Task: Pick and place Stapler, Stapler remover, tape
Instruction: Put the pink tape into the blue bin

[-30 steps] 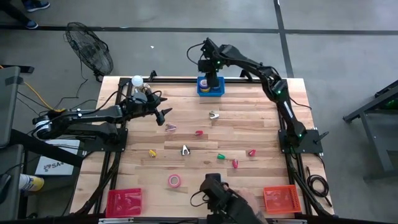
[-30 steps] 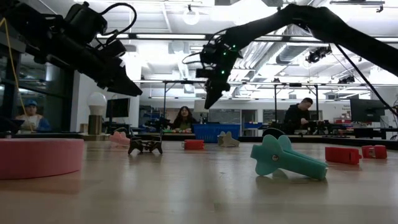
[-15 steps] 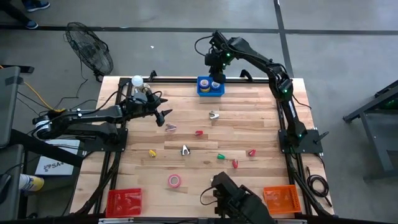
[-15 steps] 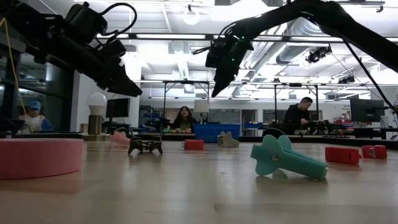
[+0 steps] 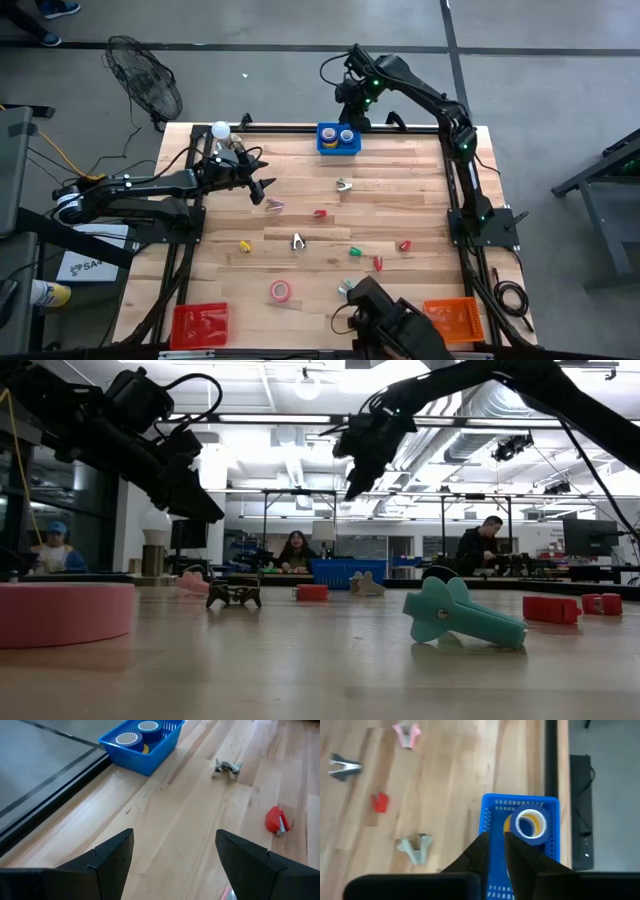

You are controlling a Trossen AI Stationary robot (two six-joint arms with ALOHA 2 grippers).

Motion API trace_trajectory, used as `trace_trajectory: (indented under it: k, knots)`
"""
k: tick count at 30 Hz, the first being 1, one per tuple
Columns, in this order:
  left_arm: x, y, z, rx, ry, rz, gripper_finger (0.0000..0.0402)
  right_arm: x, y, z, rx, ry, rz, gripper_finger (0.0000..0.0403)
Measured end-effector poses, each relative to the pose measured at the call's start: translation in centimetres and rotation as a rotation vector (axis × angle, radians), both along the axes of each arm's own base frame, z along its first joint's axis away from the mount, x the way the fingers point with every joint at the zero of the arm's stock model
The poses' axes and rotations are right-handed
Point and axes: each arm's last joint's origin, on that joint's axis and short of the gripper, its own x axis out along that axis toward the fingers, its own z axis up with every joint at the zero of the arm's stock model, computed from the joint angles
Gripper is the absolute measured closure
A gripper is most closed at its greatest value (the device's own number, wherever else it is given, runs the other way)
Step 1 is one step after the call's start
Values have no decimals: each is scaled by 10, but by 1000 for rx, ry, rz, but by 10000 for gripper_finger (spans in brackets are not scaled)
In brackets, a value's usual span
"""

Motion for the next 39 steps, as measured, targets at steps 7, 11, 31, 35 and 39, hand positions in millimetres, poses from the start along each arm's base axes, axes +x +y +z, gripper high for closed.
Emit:
trace_trajectory:
  k: [7, 11, 31, 35, 39]
  knots:
    - [0, 0, 0, -14, -8, 5, 125, -7, 7, 12, 16, -24, 42, 392]
    - [0, 0, 0, -32, -18, 15, 125, -8, 8, 13, 18, -27, 58, 402]
    - [0, -1, -1, -50, -12, 0, 125, 56, 35, -24, -188, -275, 34, 403]
    - [-1, -1, -2, -57, 0, -2, 125, 42, 55, -24, -264, -290, -17, 403]
    - [-1, -1, -2, -65, -8, 3, 125, 16, 74, -24, -308, -356, -69, 403]
